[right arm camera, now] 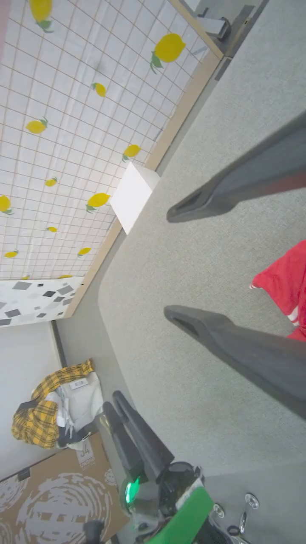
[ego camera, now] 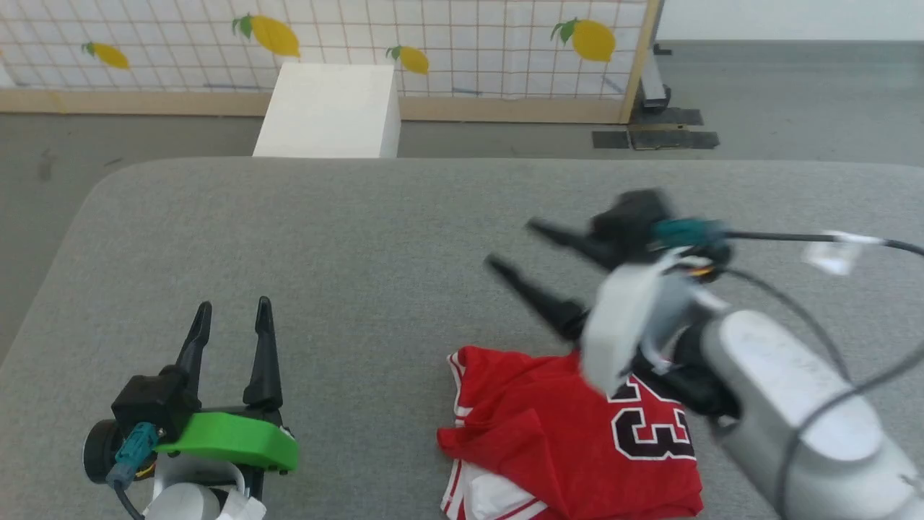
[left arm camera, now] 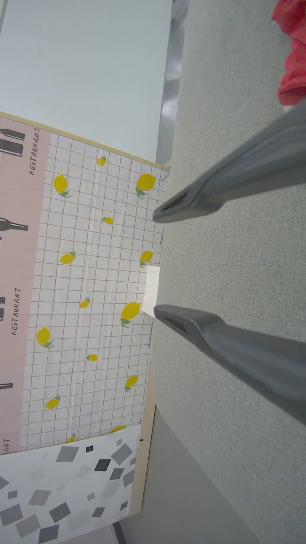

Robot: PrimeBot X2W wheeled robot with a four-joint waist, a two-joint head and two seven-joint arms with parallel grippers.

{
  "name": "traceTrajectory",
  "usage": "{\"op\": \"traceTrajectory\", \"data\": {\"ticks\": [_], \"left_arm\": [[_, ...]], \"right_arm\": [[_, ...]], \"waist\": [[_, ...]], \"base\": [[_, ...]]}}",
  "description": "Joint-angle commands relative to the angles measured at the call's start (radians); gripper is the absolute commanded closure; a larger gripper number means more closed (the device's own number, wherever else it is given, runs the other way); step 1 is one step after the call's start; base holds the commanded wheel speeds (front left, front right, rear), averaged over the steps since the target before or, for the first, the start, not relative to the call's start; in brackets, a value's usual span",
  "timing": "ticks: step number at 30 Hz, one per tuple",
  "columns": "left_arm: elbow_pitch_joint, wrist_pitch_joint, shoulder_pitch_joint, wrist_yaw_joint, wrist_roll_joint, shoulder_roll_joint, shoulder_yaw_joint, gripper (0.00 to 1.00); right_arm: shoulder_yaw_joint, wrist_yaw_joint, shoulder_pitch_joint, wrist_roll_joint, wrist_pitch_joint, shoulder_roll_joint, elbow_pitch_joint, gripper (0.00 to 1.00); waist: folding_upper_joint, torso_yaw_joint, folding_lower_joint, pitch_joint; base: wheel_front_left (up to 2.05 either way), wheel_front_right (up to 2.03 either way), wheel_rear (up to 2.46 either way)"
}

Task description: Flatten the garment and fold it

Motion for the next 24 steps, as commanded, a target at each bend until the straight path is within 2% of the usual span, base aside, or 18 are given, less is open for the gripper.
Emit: {"op": "traceTrajectory", "data": {"ticks": [1, 7, 13, 19, 24], "left_arm": [[0.001, -0.005, 0.013, 0.004, -0.002, 0.005, 0.002, 0.00], [-0.004, -0.005, 0.019, 0.013, -0.006, 0.000, 0.002, 0.00], [-0.006, -0.006, 0.018, 0.018, -0.010, -0.007, 0.001, 0.00], [-0.003, -0.006, 0.019, 0.020, -0.012, -0.016, -0.005, 0.00], [0.001, -0.007, 0.017, 0.018, -0.009, -0.019, -0.007, 0.00]], "right_arm": [[-0.052, -0.002, 0.034, -0.020, -0.048, -0.011, -0.016, 0.00], [-0.317, -0.002, 0.162, -0.104, -0.230, -0.038, -0.059, 0.00], [-0.542, -0.002, 0.314, -0.170, -0.320, -0.033, -0.044, 0.00], [-0.659, -0.002, 0.428, -0.206, -0.350, -0.004, -0.003, 0.00], [-0.672, -0.002, 0.456, -0.224, -0.330, 0.002, 0.014, 0.00]], "waist": [[0.0000, -0.028, 0.0000, -0.025], [0.0000, -0.058, 0.0000, -0.040], [0.0000, -0.069, 0.0000, -0.038], [0.0000, -0.067, 0.0000, -0.025], [0.0000, -0.060, 0.0000, -0.014]], "base": [[0.00, 0.00, 0.00], [0.00, 0.00, 0.00], [0.00, 0.00, 0.00], [0.00, 0.00, 0.00], [0.00, 0.00, 0.00]]}}
